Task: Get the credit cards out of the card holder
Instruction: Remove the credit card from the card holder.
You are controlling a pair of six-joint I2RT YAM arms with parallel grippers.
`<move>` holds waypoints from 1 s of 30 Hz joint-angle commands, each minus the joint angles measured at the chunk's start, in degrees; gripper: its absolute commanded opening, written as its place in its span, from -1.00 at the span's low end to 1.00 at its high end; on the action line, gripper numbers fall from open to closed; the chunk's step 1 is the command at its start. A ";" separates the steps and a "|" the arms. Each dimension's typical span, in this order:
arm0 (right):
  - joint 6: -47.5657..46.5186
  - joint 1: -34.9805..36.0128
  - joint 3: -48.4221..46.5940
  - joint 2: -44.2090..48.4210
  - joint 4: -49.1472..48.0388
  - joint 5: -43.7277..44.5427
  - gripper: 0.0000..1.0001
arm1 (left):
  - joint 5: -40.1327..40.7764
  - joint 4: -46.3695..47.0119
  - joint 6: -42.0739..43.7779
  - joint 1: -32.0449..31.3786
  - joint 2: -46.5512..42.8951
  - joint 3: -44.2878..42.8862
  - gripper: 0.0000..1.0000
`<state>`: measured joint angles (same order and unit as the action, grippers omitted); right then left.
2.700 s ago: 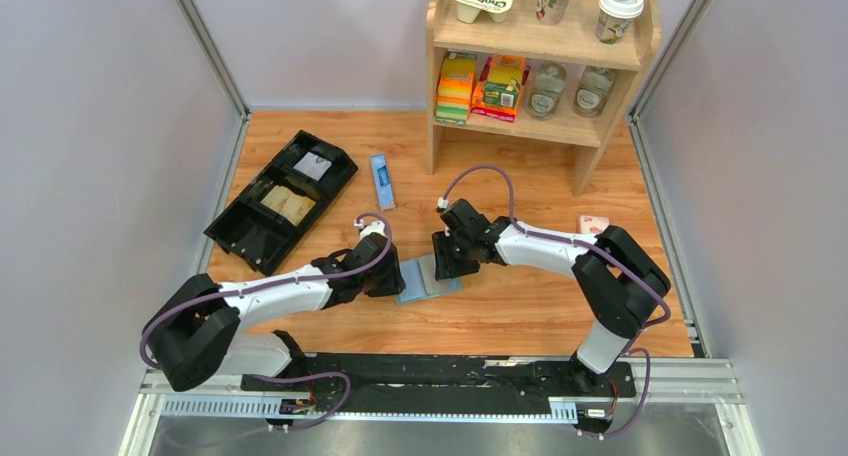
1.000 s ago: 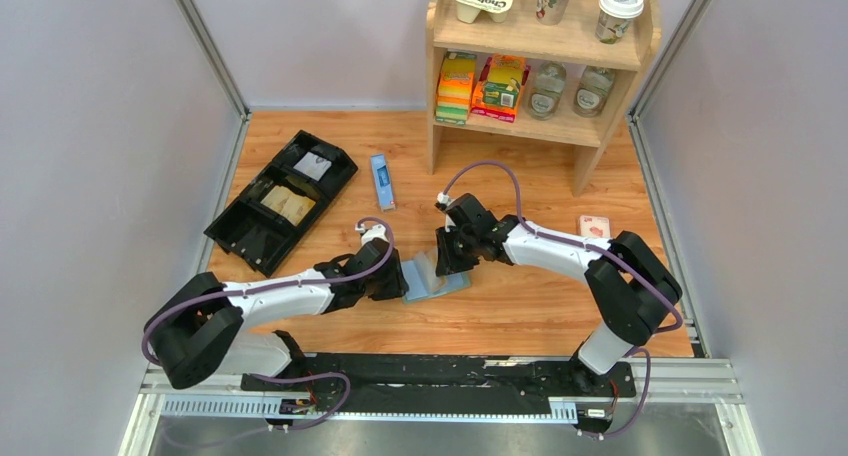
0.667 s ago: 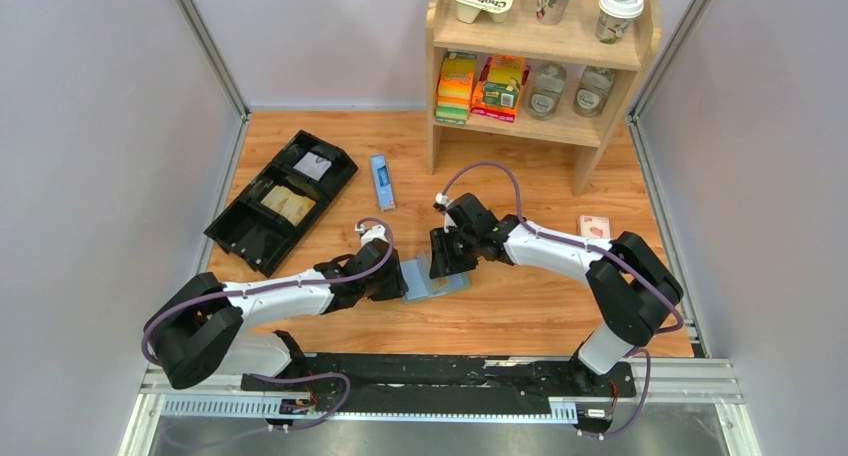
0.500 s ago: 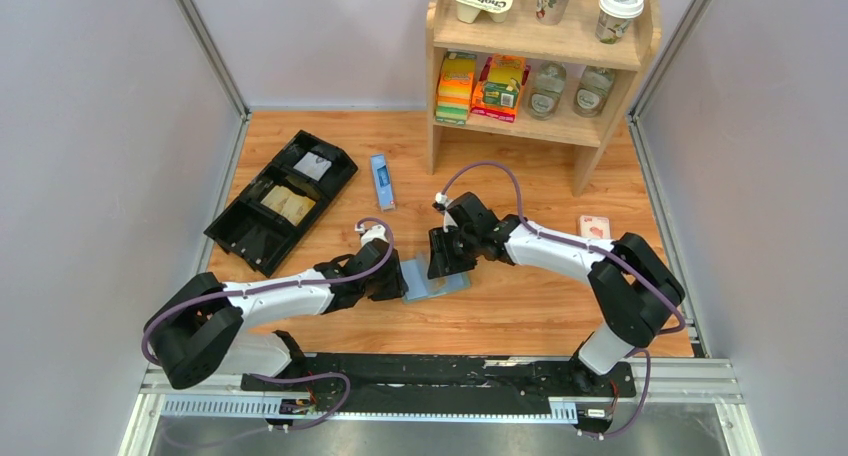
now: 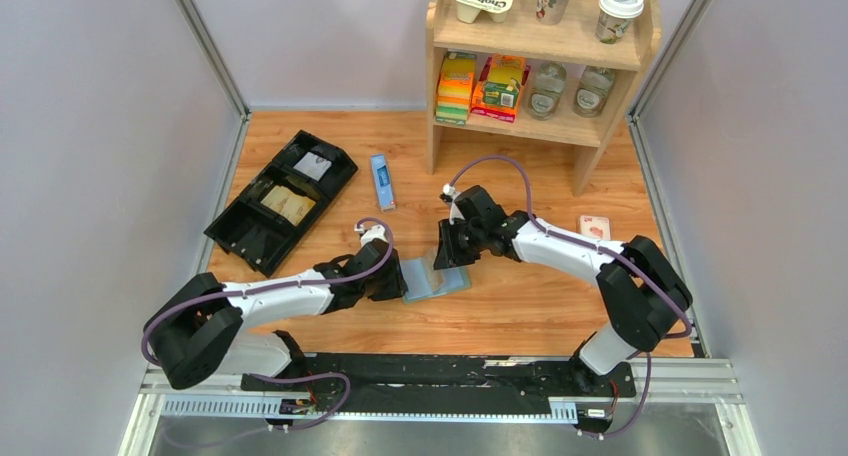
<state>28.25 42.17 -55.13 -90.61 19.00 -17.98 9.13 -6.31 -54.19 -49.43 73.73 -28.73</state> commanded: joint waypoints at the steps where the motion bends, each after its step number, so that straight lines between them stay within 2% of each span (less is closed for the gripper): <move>1: -0.12 -0.34 0.99 -1.41 -2.74 1.36 -0.61 | 0.89 -0.28 -1.09 -0.32 -2.53 0.70 -0.15; 7: 0.93 -1.92 3.89 -5.10 -6.34 0.49 -0.74 | 5.54 -5.73 -3.63 -0.32 -11.48 0.69 -0.09; 12: 2.16 -3.41 5.83 -7.91 -9.51 -2.06 -0.69 | 7.22 -4.60 -5.13 -0.23 -21.16 1.84 -0.03; 14: 2.42 -4.11 6.35 -8.53 -10.12 -2.50 -0.63 | 6.35 -2.76 -4.61 -0.23 -21.88 1.31 -0.01; 17: 2.42 -4.64 6.62 -8.88 -10.04 -2.41 -0.54 | 2.76 1.02 -4.43 -0.32 -19.16 -0.27 -0.01; 22: 2.25 -5.00 6.97 -8.45 -9.60 -1.10 -0.31 | -3.14 9.99 -5.57 -0.32 -8.55 -2.64 -0.01; 30: 0.85 -5.00 6.53 -5.46 -5.57 2.76 0.14 | -5.87 18.43 -8.73 -0.23 4.21 -3.26 -0.02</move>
<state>31.70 37.78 -49.54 -97.14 8.91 -23.68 5.45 5.54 -60.62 -49.50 74.37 -30.13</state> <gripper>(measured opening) 0.522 0.494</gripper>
